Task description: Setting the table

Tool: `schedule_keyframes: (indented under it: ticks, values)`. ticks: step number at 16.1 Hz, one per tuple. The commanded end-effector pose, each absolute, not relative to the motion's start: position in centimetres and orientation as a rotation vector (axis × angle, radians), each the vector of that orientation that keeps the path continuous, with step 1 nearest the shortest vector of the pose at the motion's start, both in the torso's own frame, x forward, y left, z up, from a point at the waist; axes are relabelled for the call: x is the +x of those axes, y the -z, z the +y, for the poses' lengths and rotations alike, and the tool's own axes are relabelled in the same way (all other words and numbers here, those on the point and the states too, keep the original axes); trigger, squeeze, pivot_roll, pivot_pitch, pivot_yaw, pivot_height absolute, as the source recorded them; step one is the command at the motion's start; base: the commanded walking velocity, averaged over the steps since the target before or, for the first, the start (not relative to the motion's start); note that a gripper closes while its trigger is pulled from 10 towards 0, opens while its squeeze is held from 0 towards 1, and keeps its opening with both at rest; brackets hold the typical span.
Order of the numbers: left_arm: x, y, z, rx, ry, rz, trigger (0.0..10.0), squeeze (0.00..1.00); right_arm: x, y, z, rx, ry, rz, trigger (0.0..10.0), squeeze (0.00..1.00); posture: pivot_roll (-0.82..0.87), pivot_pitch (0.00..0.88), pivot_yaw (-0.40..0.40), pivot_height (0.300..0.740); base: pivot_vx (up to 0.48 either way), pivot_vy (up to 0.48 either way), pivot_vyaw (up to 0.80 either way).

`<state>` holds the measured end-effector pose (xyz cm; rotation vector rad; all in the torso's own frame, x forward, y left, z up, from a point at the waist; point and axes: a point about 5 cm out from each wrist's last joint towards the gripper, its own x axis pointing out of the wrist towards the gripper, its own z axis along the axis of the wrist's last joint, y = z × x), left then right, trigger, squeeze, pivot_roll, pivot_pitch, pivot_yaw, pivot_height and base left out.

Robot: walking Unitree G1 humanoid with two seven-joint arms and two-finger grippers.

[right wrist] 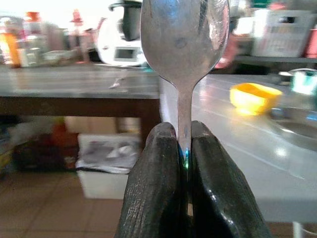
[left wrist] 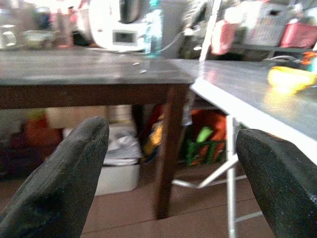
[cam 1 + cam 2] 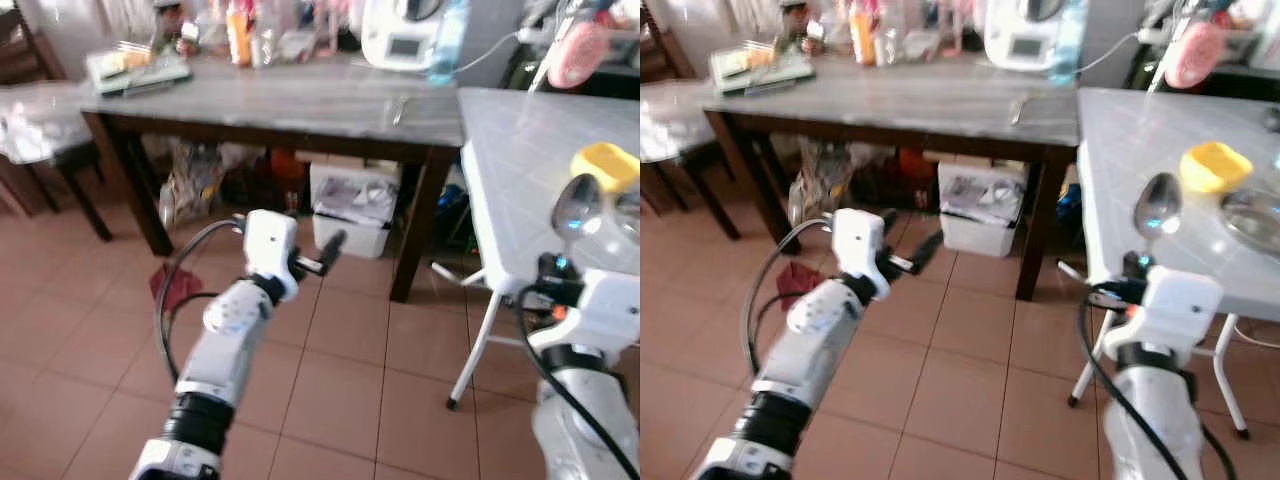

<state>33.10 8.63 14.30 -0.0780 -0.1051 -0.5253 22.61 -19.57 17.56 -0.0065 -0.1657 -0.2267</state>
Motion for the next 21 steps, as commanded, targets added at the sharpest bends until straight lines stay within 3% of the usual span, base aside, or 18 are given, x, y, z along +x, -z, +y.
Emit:
schedule_keyframes:
  ticks: [1,21]
  values:
    - [33.1,-14.51,8.45,-0.064,0.536,-0.114,10.0,0.0,22.5,-17.87,-19.79,-0.016,0.238,-0.182,10.0,0.0,-0.03,0.08,0.001,0.714,0.304,0.0,0.0]
    - [32.62,-14.21,8.1,-0.062,0.55,-0.104,10.0,0.0,22.42,-17.71,-19.74,-0.014,0.232,-0.17,10.0,0.0,-0.04,0.092,-0.002,0.714,0.319,0.0,-0.02]
